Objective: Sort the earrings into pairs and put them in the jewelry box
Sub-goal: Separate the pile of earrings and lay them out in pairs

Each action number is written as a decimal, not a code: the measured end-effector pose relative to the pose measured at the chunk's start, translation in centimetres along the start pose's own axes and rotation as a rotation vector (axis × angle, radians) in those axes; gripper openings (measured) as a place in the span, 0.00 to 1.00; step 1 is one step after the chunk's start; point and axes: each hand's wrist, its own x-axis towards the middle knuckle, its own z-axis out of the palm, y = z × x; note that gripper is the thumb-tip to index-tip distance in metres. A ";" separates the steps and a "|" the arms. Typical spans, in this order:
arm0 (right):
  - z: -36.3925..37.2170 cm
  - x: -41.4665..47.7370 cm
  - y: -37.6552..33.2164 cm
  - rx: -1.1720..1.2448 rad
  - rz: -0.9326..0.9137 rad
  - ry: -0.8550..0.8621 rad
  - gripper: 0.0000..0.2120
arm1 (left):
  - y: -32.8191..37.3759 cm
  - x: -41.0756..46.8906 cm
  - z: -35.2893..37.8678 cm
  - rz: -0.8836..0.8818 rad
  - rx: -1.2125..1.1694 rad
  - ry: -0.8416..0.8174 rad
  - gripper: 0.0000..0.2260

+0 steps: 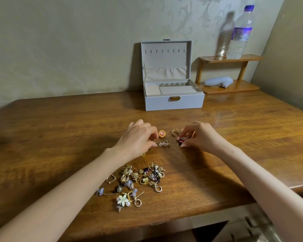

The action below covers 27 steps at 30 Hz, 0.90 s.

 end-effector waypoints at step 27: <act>2.9 -3.0 -7.3 0.093 -0.501 -0.225 0.07 | -1.9 -7.3 -3.0 0.042 -0.195 -0.119 0.05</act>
